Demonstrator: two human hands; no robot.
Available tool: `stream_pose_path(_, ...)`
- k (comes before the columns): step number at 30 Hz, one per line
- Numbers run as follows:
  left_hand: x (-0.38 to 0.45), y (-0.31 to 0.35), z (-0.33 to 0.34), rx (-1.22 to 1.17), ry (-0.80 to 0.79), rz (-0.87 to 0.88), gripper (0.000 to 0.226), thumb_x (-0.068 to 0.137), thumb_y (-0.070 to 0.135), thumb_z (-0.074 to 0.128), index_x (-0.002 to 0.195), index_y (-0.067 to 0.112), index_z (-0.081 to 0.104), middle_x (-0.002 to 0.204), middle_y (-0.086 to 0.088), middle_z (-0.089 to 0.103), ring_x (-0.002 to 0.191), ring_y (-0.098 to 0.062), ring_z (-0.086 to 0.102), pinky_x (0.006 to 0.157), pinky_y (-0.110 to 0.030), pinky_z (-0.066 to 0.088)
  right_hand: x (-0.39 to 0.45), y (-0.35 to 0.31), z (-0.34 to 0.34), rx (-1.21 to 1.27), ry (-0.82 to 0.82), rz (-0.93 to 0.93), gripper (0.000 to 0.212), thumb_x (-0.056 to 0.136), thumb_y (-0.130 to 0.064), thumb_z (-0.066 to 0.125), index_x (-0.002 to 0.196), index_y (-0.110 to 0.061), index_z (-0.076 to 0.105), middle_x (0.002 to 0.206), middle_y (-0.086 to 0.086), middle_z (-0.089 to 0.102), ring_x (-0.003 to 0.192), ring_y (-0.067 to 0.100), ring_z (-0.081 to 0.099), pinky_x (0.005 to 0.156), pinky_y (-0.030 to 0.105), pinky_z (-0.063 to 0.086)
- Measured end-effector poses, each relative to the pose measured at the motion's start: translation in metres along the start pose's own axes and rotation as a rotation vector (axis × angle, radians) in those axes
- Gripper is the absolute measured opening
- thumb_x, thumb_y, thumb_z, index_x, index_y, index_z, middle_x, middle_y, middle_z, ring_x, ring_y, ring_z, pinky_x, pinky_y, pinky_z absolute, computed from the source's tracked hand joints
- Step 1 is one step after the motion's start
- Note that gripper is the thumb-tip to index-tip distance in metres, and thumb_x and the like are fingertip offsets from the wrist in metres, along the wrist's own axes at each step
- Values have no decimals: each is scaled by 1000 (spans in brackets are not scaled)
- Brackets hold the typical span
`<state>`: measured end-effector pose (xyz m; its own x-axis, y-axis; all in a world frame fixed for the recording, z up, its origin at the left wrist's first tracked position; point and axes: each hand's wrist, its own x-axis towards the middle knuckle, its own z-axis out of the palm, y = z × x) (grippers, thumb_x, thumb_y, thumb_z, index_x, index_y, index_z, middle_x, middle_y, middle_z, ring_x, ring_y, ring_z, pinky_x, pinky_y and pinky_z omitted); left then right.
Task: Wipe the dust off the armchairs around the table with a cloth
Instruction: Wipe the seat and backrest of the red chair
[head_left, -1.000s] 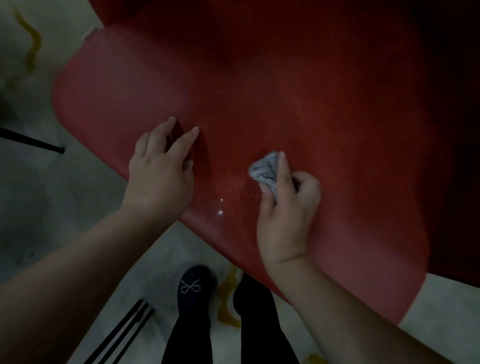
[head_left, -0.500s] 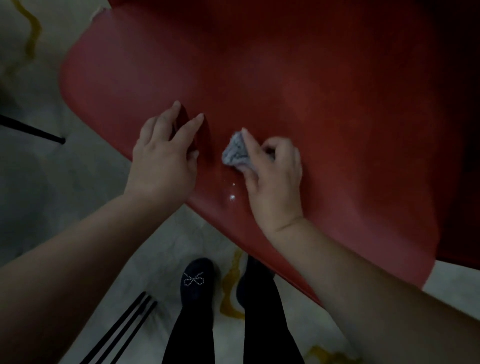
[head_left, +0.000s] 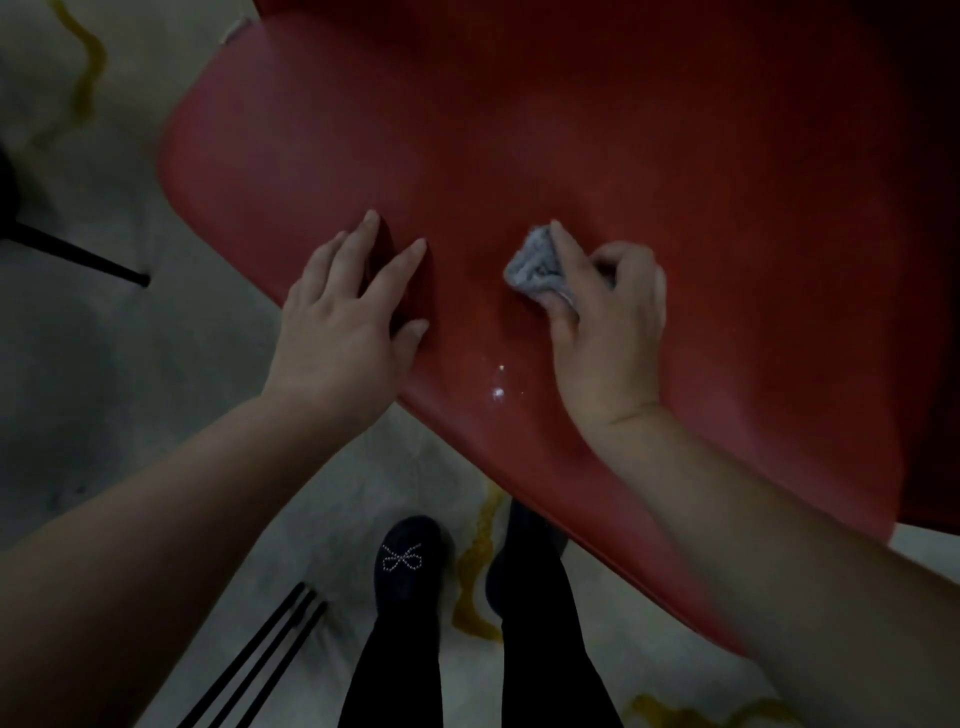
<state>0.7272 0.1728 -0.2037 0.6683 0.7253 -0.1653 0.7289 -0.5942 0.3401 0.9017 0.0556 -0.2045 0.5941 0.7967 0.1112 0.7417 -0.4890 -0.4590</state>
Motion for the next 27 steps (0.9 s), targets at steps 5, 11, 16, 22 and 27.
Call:
stream_pose_path(5, -5, -8, 3, -10, -10, -9, 68, 88, 47, 49, 149, 34, 22, 160, -8, 9, 144, -31, 9, 117, -48, 13, -56, -4, -5, 41, 16, 26, 50, 87, -24, 61, 136, -23, 52, 105, 12, 50, 92, 26, 45, 84, 43, 45)
stream_pose_path(11, -7, -10, 4, -19, -2, 7, 69, 88, 45, 52, 149, 33, 24, 160, -9, 10, 144, -32, 9, 116, -47, 13, -27, -18, 11, 12, -24, -88, 50, 85, -20, 65, 134, -23, 56, 106, 14, 53, 91, 30, 49, 81, 46, 46)
stream_pose_path(16, -8, -12, 4, -31, -1, 22, 68, 88, 44, 52, 149, 32, 25, 160, -8, 10, 145, -31, 10, 117, -48, 14, -38, 1, -3, 60, 84, 42, 50, 88, -19, 62, 137, -23, 52, 105, 13, 49, 94, 23, 44, 88, 36, 40)
stream_pose_path(22, -11, -12, 7, -39, 10, 29, 67, 88, 42, 53, 149, 30, 27, 159, -10, 11, 144, -34, 12, 117, -49, 15, -61, -20, 5, 17, -119, -180, 45, 86, -25, 60, 131, -24, 59, 102, 14, 55, 87, 32, 50, 75, 48, 48)
stream_pose_path(27, -12, -14, 8, -46, 8, 19, 68, 87, 45, 50, 149, 33, 25, 160, -8, 10, 144, -31, 10, 117, -49, 15, -38, -3, 4, 5, -7, -71, 47, 87, -26, 64, 133, -29, 55, 104, 11, 50, 92, 24, 45, 83, 46, 46)
